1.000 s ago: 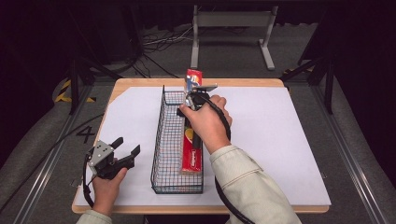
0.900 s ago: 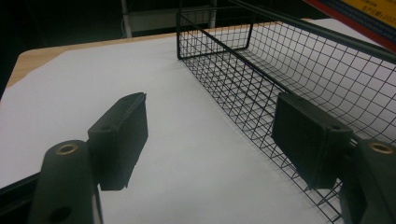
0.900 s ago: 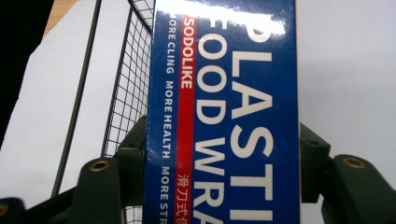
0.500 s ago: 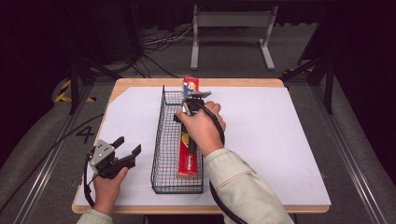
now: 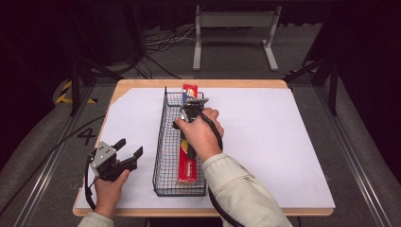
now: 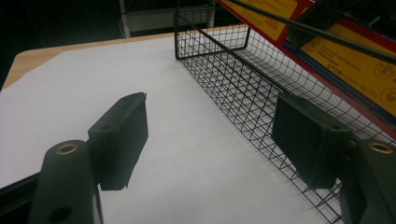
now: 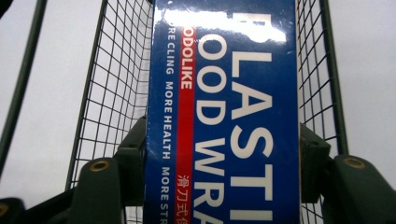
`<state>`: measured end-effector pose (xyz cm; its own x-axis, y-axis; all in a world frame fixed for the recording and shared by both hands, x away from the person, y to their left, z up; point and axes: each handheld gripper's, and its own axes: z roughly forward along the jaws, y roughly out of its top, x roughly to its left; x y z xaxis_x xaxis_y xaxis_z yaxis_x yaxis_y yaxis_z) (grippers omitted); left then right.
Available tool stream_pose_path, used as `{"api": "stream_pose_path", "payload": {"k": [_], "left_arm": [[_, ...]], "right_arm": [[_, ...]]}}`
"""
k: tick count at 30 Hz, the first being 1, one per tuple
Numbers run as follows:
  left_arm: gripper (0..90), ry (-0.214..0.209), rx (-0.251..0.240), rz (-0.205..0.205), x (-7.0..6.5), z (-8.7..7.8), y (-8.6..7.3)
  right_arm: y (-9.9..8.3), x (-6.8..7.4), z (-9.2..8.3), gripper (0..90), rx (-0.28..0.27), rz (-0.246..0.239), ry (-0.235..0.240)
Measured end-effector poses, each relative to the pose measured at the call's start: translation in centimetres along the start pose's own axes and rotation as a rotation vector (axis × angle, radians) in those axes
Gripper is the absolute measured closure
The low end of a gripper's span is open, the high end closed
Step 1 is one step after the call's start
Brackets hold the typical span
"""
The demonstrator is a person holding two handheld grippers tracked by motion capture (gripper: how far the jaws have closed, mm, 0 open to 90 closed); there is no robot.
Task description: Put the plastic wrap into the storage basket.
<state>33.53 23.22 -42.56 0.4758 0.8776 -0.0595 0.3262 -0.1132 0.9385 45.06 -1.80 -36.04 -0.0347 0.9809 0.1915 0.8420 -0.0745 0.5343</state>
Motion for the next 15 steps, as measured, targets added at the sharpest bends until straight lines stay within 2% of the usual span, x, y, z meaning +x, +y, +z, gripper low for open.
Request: {"api": "stream_pose_path", "payload": {"k": [15], "left_arm": [[27.5, 0.003, 0.004, 0.001, 0.0, 0.0, 0.0]], "right_arm": [[-0.9, 0.3, 1.5, 38.8, 0.055, -0.007, -0.03]]}}
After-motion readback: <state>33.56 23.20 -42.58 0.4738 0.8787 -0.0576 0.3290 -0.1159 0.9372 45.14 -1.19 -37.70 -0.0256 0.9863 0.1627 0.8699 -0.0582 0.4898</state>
